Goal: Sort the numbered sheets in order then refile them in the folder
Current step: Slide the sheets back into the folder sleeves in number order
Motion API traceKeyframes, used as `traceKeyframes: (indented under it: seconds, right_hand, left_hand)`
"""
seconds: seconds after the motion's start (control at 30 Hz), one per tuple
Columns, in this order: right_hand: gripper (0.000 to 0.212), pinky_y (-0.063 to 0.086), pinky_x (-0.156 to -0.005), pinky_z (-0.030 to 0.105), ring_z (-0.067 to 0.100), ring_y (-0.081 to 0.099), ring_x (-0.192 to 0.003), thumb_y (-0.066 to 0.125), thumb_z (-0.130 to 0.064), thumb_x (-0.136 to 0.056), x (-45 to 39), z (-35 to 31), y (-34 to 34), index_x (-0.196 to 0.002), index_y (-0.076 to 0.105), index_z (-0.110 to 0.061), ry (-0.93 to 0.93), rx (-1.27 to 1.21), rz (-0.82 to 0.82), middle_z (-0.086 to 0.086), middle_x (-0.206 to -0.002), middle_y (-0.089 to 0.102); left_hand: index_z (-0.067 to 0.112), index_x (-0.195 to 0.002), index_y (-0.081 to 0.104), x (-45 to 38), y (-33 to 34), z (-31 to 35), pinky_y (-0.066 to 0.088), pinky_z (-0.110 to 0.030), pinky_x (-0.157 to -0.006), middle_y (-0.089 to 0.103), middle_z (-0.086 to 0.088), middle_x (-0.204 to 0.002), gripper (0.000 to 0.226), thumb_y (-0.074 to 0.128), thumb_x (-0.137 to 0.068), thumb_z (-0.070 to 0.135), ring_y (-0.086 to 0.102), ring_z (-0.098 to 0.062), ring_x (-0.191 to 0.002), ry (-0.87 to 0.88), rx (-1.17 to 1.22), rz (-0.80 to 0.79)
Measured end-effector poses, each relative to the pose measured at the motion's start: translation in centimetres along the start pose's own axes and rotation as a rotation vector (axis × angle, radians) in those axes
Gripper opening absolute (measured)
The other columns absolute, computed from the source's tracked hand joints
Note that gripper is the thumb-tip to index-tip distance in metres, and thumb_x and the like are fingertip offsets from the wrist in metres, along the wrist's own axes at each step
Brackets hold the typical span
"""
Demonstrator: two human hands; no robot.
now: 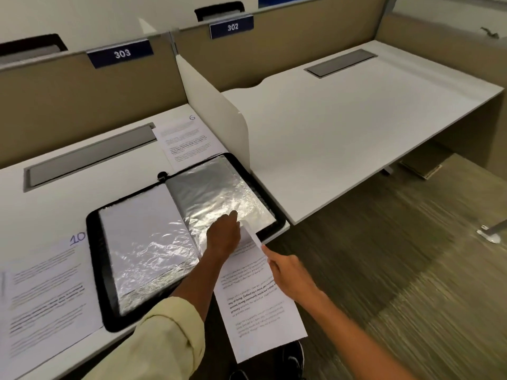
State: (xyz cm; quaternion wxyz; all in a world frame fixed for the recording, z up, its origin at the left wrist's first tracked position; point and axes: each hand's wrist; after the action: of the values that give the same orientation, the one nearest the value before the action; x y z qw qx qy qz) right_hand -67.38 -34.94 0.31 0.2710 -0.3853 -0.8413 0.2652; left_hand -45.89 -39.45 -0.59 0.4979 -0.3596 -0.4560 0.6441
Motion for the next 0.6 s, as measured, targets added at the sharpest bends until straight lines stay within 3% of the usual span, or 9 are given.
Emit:
traceKeyframes:
  seconds: [0.1,0.33,0.47,0.6]
  right_hand:
    - [0.057,0.062,-0.071,0.035,0.01,0.069,-0.077,0.046,-0.041,-0.103,-0.8,-0.4,-0.3,-0.154,0.021,-0.037,-0.019,0.154,-0.002,-0.003,-0.097,0.07]
    - [0.051,0.059,-0.079,0.039,0.018,0.068,-0.087,0.047,-0.036,-0.103,-3.2,-1.6,-2.0,-0.152,0.033,-0.024,0.001,0.315,-0.059,0.002,-0.106,0.07]
    - [0.025,0.058,-0.079,0.04,0.017,0.065,-0.085,0.042,-0.033,-0.104,-4.7,-1.8,-3.1,-0.124,0.055,-0.025,0.014,0.22,-0.089,0.0,-0.099,0.067]
    - [0.032,0.057,-0.084,0.039,0.015,0.065,-0.09,0.035,-0.024,-0.106,-6.3,-0.4,-3.6,-0.121,0.063,-0.026,0.092,-0.017,-0.095,0.0,-0.105,0.068]
  left_hand:
    - [0.011,-0.093,0.054,-0.5,-0.4,0.9,0.037,-0.032,-0.059,0.058,-0.006,-0.083,0.008,0.048,-0.09,0.005,0.053,-0.024,-0.072,0.025,0.082,0.092]
    - [0.011,-0.089,0.055,-0.3,-0.6,1.9,0.048,-0.038,-0.057,0.052,-0.002,-0.08,0.008,0.052,-0.096,0.014,0.051,-0.019,-0.067,0.06,0.153,0.241]
    - [0.01,-0.09,0.059,0.2,0.1,2.1,0.048,-0.038,-0.055,0.054,-0.003,-0.082,0.005,0.056,-0.094,0.012,0.052,-0.02,-0.07,0.08,0.159,0.272]
    - [0.013,-0.096,0.063,0.8,1.1,2.2,0.048,-0.035,-0.058,0.056,-0.002,-0.089,0.006,0.059,-0.092,0.014,0.053,-0.019,-0.078,0.083,0.187,0.244]
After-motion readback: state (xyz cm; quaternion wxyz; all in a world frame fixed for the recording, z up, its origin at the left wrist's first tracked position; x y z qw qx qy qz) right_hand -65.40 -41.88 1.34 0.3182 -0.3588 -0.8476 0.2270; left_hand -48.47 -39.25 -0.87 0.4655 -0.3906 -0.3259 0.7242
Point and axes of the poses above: each hand's wrist, its own x-axis away from the middle knuckle, its own y-axis out of the palm, z = x × y
